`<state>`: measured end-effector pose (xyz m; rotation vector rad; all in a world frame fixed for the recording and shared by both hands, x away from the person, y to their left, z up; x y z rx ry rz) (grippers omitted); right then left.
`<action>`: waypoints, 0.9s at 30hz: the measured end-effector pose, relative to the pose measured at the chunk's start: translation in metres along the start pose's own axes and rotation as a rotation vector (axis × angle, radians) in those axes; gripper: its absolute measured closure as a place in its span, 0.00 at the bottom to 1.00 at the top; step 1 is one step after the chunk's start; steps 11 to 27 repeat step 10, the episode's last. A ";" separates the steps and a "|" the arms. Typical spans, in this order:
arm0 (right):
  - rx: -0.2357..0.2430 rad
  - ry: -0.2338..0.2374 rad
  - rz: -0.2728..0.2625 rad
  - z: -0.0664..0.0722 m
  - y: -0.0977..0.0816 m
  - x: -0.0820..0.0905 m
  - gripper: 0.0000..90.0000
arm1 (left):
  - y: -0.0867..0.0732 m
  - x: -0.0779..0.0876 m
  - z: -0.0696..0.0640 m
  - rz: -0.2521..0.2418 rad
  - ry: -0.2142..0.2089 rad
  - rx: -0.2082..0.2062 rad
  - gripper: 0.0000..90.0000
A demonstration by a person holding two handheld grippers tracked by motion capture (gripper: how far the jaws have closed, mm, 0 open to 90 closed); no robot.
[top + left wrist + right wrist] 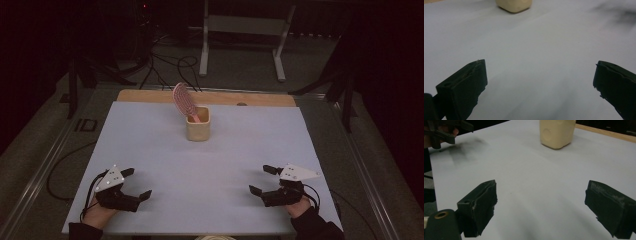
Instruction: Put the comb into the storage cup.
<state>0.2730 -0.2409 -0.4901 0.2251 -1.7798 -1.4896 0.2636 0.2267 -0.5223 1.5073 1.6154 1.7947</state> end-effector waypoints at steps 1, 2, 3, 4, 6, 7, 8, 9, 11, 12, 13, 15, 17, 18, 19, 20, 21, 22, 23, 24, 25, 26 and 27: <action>0.001 -0.001 -0.002 -0.001 0.000 0.000 0.11 | 0.000 0.000 0.000 0.003 0.007 0.002 0.00; 0.000 -0.002 -0.005 -0.002 0.000 0.000 0.11 | 0.000 0.000 0.001 -0.001 0.011 0.012 0.00; 0.000 -0.006 -0.004 -0.003 0.000 0.001 0.11 | 0.000 0.000 0.001 -0.005 0.004 0.022 0.00; -0.003 -0.006 -0.003 -0.004 -0.001 0.001 0.11 | 0.000 0.000 0.001 -0.005 0.004 0.022 0.00; -0.001 -0.008 -0.002 -0.004 -0.001 0.001 0.11 | 0.000 -0.002 -0.001 -0.004 0.003 0.010 0.00; -0.005 -0.006 -0.002 -0.003 -0.001 0.001 0.11 | 0.000 -0.002 -0.002 -0.003 0.003 0.009 0.00; -0.006 -0.004 -0.002 -0.003 -0.001 0.000 0.11 | 0.000 -0.003 -0.002 -0.001 0.000 0.008 0.00; -0.006 -0.004 -0.002 -0.003 -0.001 0.000 0.11 | 0.000 -0.003 -0.002 -0.001 0.000 0.008 0.00; 0.000 -0.006 0.000 -0.003 -0.001 0.000 0.11 | 0.000 -0.003 -0.002 -0.001 0.000 0.008 0.00; 0.000 -0.006 0.000 -0.003 -0.001 0.000 0.11 | 0.000 -0.003 -0.002 -0.001 0.000 0.008 0.00; 0.000 -0.006 0.000 -0.003 -0.001 0.000 0.11 | 0.000 -0.003 -0.002 -0.001 0.000 0.008 0.00; 0.000 -0.006 0.000 -0.003 -0.001 0.000 0.11 | 0.000 -0.003 -0.002 -0.001 0.000 0.008 0.00; 0.000 -0.006 0.000 -0.003 -0.001 0.000 0.11 | 0.000 -0.003 -0.002 -0.001 0.000 0.008 0.00; 0.000 -0.006 0.000 -0.003 -0.001 0.000 0.11 | 0.000 -0.003 -0.002 -0.001 0.000 0.008 0.00; 0.000 -0.006 0.000 -0.003 -0.001 0.000 0.11 | 0.000 -0.003 -0.002 -0.001 0.000 0.008 0.00; 0.000 -0.006 0.000 -0.003 -0.001 0.000 0.11 | 0.000 -0.003 -0.002 -0.001 0.000 0.008 0.00; 0.000 -0.006 0.000 -0.003 -0.001 0.000 0.11 | 0.000 -0.003 -0.002 -0.001 0.000 0.008 0.00; 0.000 -0.006 0.000 -0.003 -0.001 0.000 0.11 | 0.000 -0.003 -0.002 -0.001 0.000 0.008 0.00; 0.000 -0.006 0.000 -0.003 -0.001 0.000 0.11 | 0.000 -0.003 -0.002 -0.001 0.000 0.008 0.00; 0.000 -0.006 0.000 -0.003 -0.001 0.000 0.11 | 0.000 -0.003 -0.002 -0.001 0.000 0.008 0.00; 0.000 -0.006 0.000 -0.003 -0.001 0.000 0.11 | 0.000 -0.003 -0.002 -0.001 0.000 0.008 0.00; 0.000 -0.006 0.000 -0.003 -0.001 0.000 0.11 | 0.000 -0.003 -0.002 -0.001 0.000 0.008 0.00; 0.000 -0.006 0.000 -0.003 -0.001 0.000 0.11 | 0.000 -0.003 -0.002 -0.001 0.000 0.008 0.00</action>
Point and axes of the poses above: each handheld gripper's, and its own axes: x roughly backward along the jaws, y roughly out of its top, z roughly to its left, the point moved 3 cm from there along -x, roughly forward along the jaws, and after that the axes turned 12 degrees about -y, right-handed, at the moved point
